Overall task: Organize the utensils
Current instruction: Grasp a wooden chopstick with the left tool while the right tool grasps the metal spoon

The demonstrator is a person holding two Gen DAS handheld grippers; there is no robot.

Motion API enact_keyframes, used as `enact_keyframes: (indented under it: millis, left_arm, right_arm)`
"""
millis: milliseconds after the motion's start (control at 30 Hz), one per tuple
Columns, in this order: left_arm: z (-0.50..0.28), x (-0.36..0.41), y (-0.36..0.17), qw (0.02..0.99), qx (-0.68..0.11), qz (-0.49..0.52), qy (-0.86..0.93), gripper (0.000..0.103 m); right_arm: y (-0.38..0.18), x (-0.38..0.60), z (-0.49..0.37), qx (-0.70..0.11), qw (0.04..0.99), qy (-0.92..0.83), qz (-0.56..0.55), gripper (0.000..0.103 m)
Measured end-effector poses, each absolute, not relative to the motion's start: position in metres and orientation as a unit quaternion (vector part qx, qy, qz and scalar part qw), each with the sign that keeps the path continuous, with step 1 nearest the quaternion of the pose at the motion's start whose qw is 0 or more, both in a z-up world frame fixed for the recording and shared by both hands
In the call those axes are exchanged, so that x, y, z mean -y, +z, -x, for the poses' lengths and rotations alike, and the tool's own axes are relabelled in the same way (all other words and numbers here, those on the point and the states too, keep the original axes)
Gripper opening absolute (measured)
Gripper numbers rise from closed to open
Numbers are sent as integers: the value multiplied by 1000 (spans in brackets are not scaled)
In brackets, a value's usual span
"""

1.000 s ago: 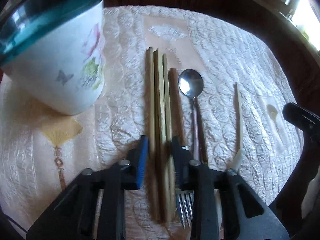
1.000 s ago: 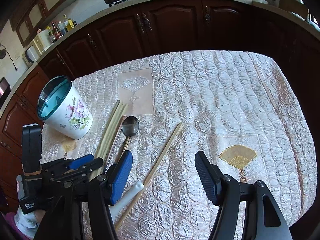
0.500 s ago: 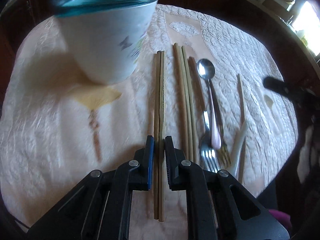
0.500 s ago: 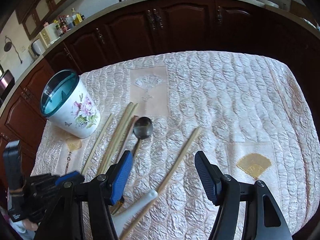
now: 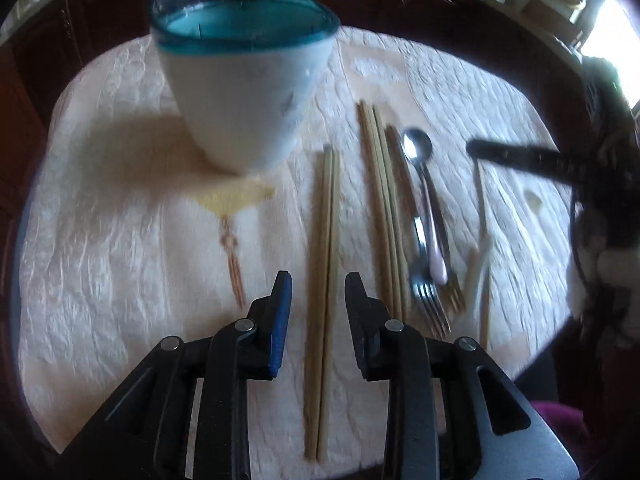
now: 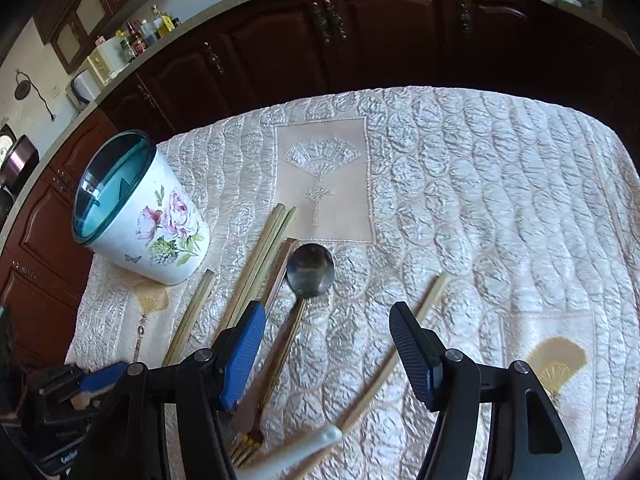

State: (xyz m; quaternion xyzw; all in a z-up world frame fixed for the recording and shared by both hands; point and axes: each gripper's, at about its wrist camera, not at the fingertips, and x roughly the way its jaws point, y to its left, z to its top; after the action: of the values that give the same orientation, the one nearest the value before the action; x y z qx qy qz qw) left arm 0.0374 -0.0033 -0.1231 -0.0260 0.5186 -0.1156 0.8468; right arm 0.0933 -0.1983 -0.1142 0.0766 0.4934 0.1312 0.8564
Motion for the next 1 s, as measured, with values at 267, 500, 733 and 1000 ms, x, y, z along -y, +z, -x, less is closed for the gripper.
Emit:
enact_keyframes:
  millis: [267, 500, 733, 1000]
  left_arm:
    - [-84, 19, -140, 848, -524, 10, -82, 26]
    - [-92, 24, -148, 841, -534, 11, -90, 26]
    - [-105, 26, -155, 839, -539, 19, -73, 26]
    - [-99, 24, -160, 837, -541, 11, -79, 11]
  right_arm:
    - [-117, 189, -96, -497, 854, 136, -69, 63]
    - [-118, 194, -94, -499, 852, 135, -83, 63]
    - [-117, 194, -93, -499, 852, 137, -81, 63]
    - [-118, 193, -95, -500, 851, 138, -81, 63]
